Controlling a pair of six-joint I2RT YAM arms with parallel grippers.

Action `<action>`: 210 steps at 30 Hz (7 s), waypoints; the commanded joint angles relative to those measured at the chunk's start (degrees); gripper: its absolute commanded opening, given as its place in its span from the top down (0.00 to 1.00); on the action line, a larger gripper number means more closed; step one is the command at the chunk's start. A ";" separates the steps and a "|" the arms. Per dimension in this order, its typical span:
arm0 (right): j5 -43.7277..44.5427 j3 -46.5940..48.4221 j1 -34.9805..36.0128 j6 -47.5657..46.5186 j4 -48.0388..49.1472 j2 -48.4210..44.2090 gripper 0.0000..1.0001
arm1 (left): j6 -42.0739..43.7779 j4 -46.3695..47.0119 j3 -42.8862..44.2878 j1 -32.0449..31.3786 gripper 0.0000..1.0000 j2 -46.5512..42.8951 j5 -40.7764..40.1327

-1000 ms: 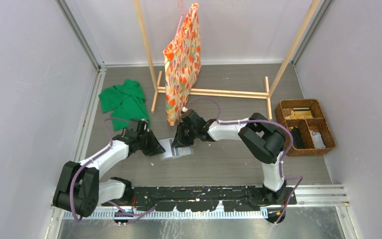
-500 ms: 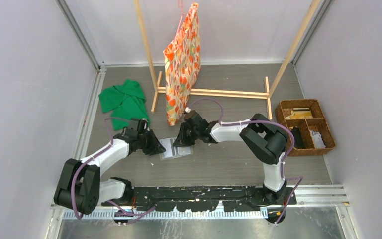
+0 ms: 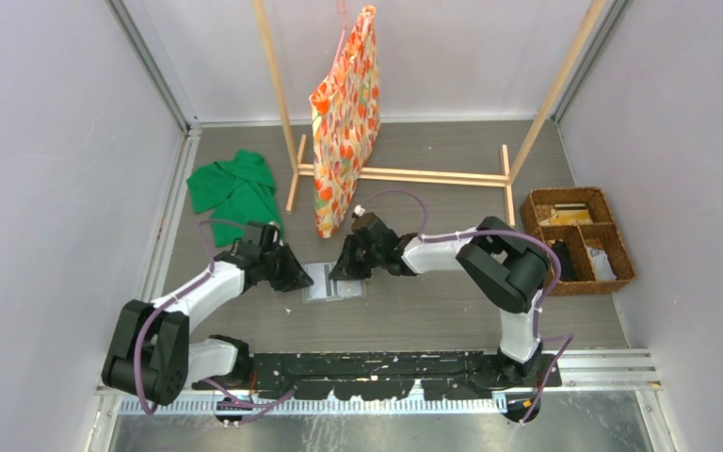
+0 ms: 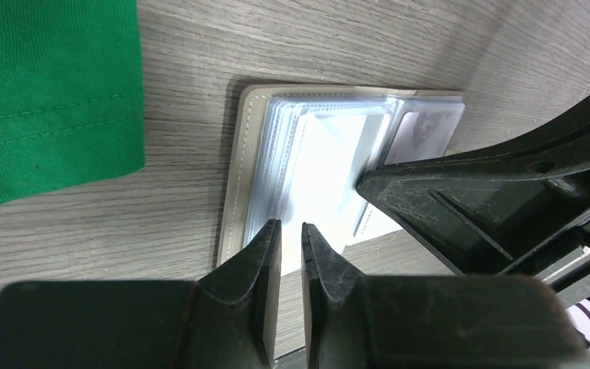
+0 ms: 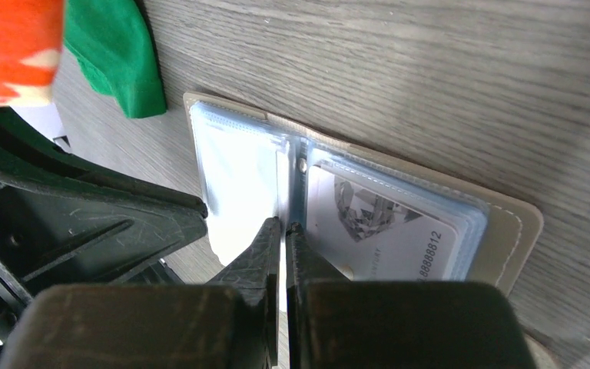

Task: Take the credit cards out of the card holder
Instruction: Remove the credit card from the card holder.

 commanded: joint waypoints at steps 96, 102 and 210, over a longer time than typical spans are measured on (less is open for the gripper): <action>13.38 -11.11 -8.36 -4.64 -13.92 -10.56 0.85 | 1.82 0.83 6.59 -1.65 0.66 10.24 6.68; 13.36 -11.23 -8.33 -4.64 -13.84 -10.46 0.85 | 1.43 0.71 8.31 -2.41 0.68 9.02 8.38; 10.01 -7.86 -1.93 -3.96 -10.41 -6.16 0.78 | -2.40 7.64 0.10 -1.29 1.00 6.14 6.89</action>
